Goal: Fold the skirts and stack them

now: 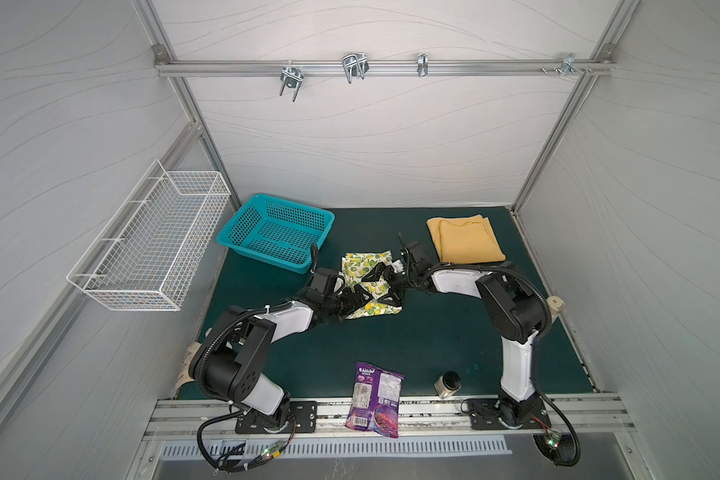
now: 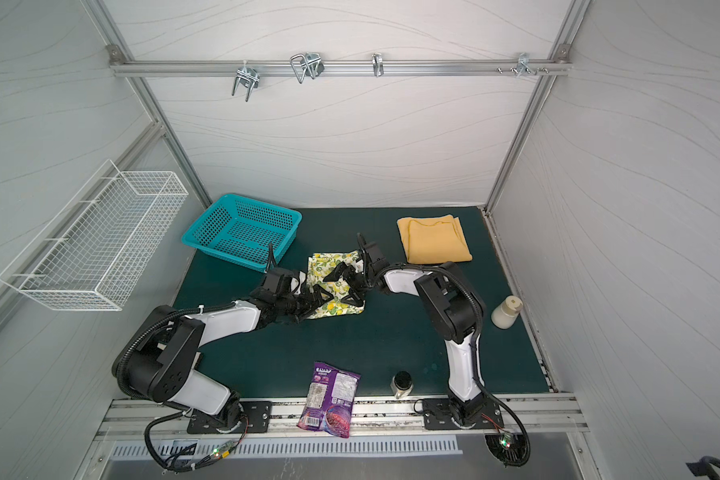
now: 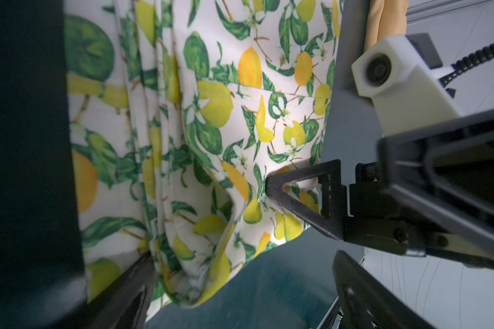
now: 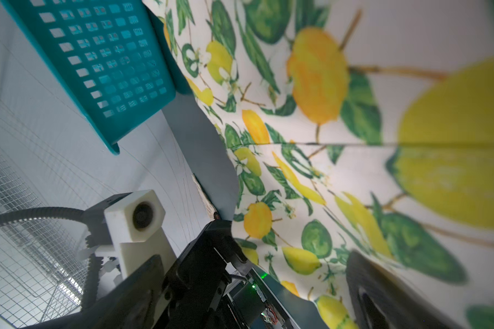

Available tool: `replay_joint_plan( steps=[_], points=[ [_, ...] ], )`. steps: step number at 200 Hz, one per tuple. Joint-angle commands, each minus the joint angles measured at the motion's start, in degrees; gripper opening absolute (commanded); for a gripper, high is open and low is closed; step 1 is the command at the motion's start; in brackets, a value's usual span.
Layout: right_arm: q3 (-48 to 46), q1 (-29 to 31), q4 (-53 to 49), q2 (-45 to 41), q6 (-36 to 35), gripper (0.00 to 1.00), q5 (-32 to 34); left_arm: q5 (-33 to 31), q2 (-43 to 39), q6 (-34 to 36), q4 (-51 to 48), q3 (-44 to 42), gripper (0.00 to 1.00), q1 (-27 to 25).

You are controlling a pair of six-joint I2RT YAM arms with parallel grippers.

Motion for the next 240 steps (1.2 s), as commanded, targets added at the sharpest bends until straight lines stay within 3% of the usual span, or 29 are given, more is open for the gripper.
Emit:
replay_joint_plan(
  steps=[1, 64, 102, 140, 186, 240],
  points=[
    [-2.6, 1.0, 4.5, -1.3, 1.9, 0.99, 0.5, -2.0, -1.3, 0.9, -3.8, -0.4, 0.97, 0.4],
    [-2.3, 1.8, 10.7, -3.9, 6.2, 0.99, -0.3, -2.8, -5.7, 1.9, -9.4, 1.6, 0.97, 0.4],
    [6.2, -0.1, 4.7, -4.0, 3.4, 0.99, -2.6, -2.5, -14.6, 2.4, -17.6, 4.3, 0.97, 0.4],
    [17.5, -3.3, -8.7, -1.9, -6.1, 0.99, -4.0, -1.8, -21.3, 2.0, -23.8, 8.9, 0.99, 0.4],
    [29.5, -6.9, -24.9, 3.6, -18.7, 0.99, -3.4, 1.6, -17.6, -3.1, -17.2, 9.7, 0.99, 0.2],
    [33.5, -9.9, -26.2, 10.4, -21.2, 0.99, -4.9, 2.2, -9.3, -7.5, -8.9, 10.2, 0.98, -2.3]
  ],
)
